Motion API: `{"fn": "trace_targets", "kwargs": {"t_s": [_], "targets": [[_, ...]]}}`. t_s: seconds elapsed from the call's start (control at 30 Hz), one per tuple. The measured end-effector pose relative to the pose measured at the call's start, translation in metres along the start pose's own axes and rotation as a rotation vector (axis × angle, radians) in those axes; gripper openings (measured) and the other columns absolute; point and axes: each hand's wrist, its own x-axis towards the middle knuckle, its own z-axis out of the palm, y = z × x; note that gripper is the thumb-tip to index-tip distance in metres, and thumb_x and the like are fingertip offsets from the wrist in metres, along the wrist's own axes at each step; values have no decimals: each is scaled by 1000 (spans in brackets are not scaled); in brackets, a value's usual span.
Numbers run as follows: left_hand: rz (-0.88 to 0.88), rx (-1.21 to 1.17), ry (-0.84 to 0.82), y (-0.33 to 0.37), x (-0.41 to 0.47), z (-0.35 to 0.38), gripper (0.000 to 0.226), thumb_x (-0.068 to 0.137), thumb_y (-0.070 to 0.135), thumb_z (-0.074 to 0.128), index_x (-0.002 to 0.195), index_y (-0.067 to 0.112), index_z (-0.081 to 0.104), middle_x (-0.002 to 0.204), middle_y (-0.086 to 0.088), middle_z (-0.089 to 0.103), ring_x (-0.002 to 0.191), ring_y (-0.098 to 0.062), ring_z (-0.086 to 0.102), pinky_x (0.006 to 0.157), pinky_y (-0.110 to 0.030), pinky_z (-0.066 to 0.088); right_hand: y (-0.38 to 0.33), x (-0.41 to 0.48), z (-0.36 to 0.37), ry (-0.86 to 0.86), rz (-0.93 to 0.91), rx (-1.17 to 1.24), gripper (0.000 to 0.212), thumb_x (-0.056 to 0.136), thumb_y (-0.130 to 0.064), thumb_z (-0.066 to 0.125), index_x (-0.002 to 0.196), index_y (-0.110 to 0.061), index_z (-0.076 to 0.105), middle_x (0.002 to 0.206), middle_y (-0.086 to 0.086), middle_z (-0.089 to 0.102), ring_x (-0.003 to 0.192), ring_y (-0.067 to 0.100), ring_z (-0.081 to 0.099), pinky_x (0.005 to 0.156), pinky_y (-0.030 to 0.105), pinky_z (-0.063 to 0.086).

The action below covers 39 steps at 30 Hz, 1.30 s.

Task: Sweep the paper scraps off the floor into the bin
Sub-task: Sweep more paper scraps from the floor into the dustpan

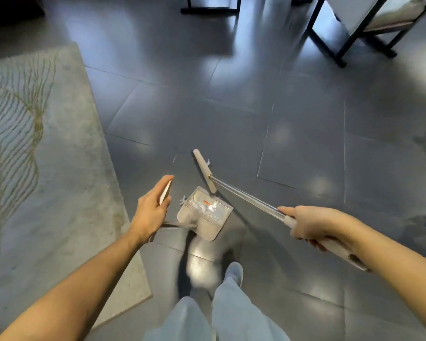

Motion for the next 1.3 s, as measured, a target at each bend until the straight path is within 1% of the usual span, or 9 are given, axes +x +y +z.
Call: {"fn": "trace_targets", "kwargs": {"t_s": [0.27,0.43,0.57,0.67,0.83,0.93,1.07,1.17,1.3], "targets": [[-94,-121,170,37,46,10,54,97,7,50,134,45,40,125,18,44,106,-6,44,93,-23,35,-2,69,-91,91,-16,-11,61,83,-4,36,139,-29,38,67,8,57,40,17,49,40,21,44],[-132,-167,152,27,48,0,65,96,7,51,116,68,40,110,0,60,69,-26,52,70,-43,49,-27,110,-118,145,-1,-79,52,85,-2,36,134,-20,41,75,11,58,44,18,51,37,21,43],[-202,-177,181,19,38,-1,62,96,9,52,119,66,42,120,8,59,93,-45,58,84,-50,50,-51,156,-129,146,-21,-192,42,89,1,37,128,-10,47,83,12,58,54,19,57,36,21,42],[-226,-184,258,15,20,-3,61,95,7,53,118,61,41,132,19,49,123,-12,49,107,-32,36,-71,184,-127,117,-25,-315,38,88,0,41,122,-6,55,89,10,64,76,24,68,50,27,50],[-339,-237,358,3,-15,-5,64,93,1,54,123,57,50,133,-4,58,123,-31,52,104,-46,38,-89,191,-97,26,-125,-471,40,84,-1,48,123,-6,54,79,3,59,57,15,54,39,22,37],[-337,-235,437,-2,-35,-2,80,91,-2,55,103,77,45,133,20,52,126,3,43,111,-25,30,-83,179,-71,-26,-183,-492,40,84,-2,43,122,-10,52,74,1,58,51,12,52,36,17,33],[-390,-251,450,-6,-54,-3,82,91,-4,54,100,77,46,109,52,47,111,28,40,95,1,29,-72,158,-60,-46,-208,-423,45,84,0,38,123,-19,48,82,4,52,56,15,51,31,11,30],[-397,-215,455,-11,-55,-6,82,91,-2,55,100,79,42,117,38,49,116,12,44,91,3,27,-70,145,-62,-26,-202,-400,43,84,3,37,120,-18,47,85,6,49,56,16,50,31,12,30],[-385,-200,429,-29,-46,-7,74,91,1,56,102,73,44,121,18,56,108,-7,53,94,-19,38,-75,130,-60,18,-192,-381,60,88,1,36,142,-24,33,87,8,48,57,16,53,38,22,44]]}}
